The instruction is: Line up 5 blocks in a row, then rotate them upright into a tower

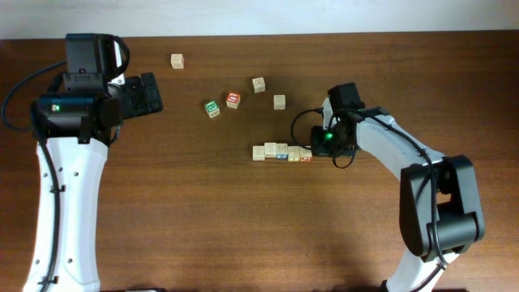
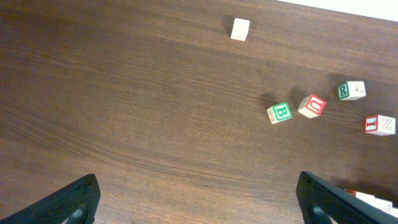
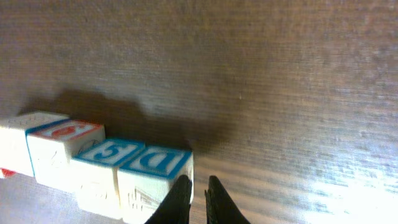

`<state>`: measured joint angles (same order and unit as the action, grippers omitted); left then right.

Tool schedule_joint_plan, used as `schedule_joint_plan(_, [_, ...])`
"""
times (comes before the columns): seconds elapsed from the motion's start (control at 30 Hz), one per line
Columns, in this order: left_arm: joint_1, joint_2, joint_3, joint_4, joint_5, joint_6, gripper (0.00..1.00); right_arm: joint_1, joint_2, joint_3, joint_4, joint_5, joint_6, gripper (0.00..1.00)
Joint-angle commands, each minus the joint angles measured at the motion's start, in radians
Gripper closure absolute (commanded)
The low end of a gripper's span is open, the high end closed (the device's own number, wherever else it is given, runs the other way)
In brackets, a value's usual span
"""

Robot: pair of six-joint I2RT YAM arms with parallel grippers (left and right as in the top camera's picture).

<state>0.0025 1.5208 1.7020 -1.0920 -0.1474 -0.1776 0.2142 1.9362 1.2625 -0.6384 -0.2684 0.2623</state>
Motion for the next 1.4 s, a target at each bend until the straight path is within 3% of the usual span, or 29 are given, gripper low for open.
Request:
schedule_joint_plan(0.0, [0.005,0.005,0.017,0.001,-0.01,-0.012,0.01,0.007,0.005,0.119,-0.055,-0.008,-0.001,0.88])
schedule_joint_plan(0.17, [0.005,0.005,0.017,0.001,-0.01,-0.013,0.01,0.022,0.005,0.239,-0.115,-0.013,0.039,0.82])
schedule_joint_plan(0.27, [0.005,0.005,0.017,0.001,-0.01,-0.013,0.01,0.064,0.005,0.258,-0.06,-0.046,0.15,0.82])
schedule_joint_plan(0.43, [0.005,0.005,0.017,0.001,-0.01,-0.013,0.01,0.153,0.027,0.271,0.017,0.012,0.208,0.8])
schedule_joint_plan(0.73, [0.005,0.005,0.017,0.001,-0.01,-0.012,0.01,0.209,0.227,0.509,-0.137,0.112,0.206,0.76])
schedule_joint_plan(1.2, [0.005,0.005,0.017,0.001,-0.01,-0.013,0.01,0.304,0.335,0.51,-0.133,0.343,0.243,0.76])
schedule_joint_plan(1.37, [0.005,0.005,0.017,0.001,-0.01,-0.012,0.01,0.305,0.35,0.509,-0.149,0.344,0.271,0.77])
